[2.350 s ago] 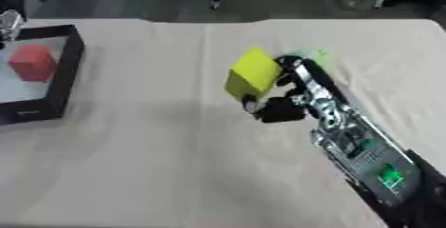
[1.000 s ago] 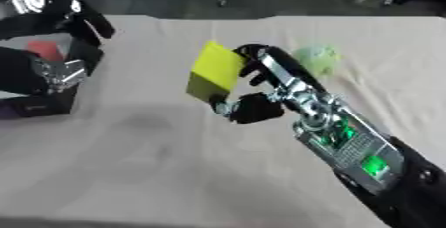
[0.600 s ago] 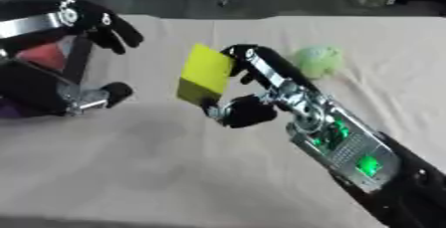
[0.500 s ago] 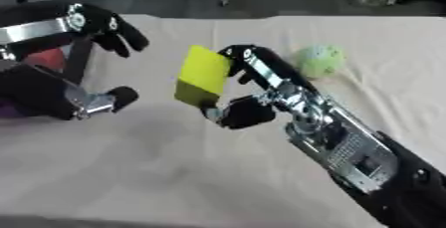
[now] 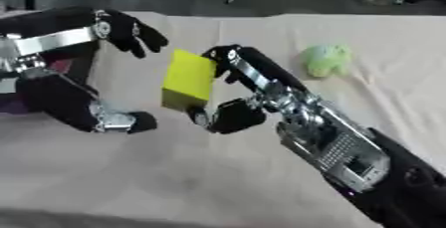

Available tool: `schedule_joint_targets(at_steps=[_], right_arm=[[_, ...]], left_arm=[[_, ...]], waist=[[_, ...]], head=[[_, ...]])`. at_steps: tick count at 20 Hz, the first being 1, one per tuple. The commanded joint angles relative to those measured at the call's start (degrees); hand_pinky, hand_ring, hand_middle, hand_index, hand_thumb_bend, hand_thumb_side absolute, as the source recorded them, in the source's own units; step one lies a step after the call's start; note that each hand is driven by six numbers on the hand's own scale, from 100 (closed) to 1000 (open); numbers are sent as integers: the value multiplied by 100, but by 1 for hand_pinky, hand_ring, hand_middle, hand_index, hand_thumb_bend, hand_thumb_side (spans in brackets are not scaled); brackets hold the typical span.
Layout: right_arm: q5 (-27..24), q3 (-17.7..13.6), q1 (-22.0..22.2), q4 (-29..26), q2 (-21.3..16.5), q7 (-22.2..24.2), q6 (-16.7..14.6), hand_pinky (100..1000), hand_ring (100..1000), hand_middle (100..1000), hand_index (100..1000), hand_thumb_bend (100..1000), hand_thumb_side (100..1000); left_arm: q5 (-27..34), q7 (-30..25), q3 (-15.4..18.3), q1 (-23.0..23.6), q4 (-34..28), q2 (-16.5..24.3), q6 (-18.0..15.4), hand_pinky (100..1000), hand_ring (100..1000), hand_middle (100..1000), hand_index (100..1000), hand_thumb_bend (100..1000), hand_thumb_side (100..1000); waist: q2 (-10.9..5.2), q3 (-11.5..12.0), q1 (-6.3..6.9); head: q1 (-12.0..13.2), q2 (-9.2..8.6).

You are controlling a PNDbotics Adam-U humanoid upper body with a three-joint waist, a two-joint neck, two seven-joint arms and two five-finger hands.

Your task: Pick up the objects with one hand, pass them to the other hand, and then place them into the box on the other side of the table.

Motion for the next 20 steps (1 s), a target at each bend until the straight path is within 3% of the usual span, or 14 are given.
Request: schedule_joint_targets(at_steps=[1,9,10,20], right_arm=[[89,11,-110,-119,-6,76,-42,746,773,619,630,168,100],[208,116,-138,-119,13,280,-203,748,773,619,630,169,100],[217,115,-144,-119,15,286,-220,749,773,619,629,172,100],[358,104,-157,-119,24,302,-415,751,773,669,629,171,100]], left_arm=[[-270,-8,11,-152,-41,-12,140,861,806,799,915,618,378],[-830,-27,-83,-197,-41,-188,329,862,809,802,917,636,342],[-868,-35,-88,-196,-41,-204,344,853,805,796,916,606,292],[-1147,-136,-238,-153,-41,-349,534,841,797,786,863,542,225]], waist=[[-52,15,83],[-48,14,83],[-45,12,82],[-29,3,80]], head=[[23,7],[34,0],[43,-1],[84,63]])
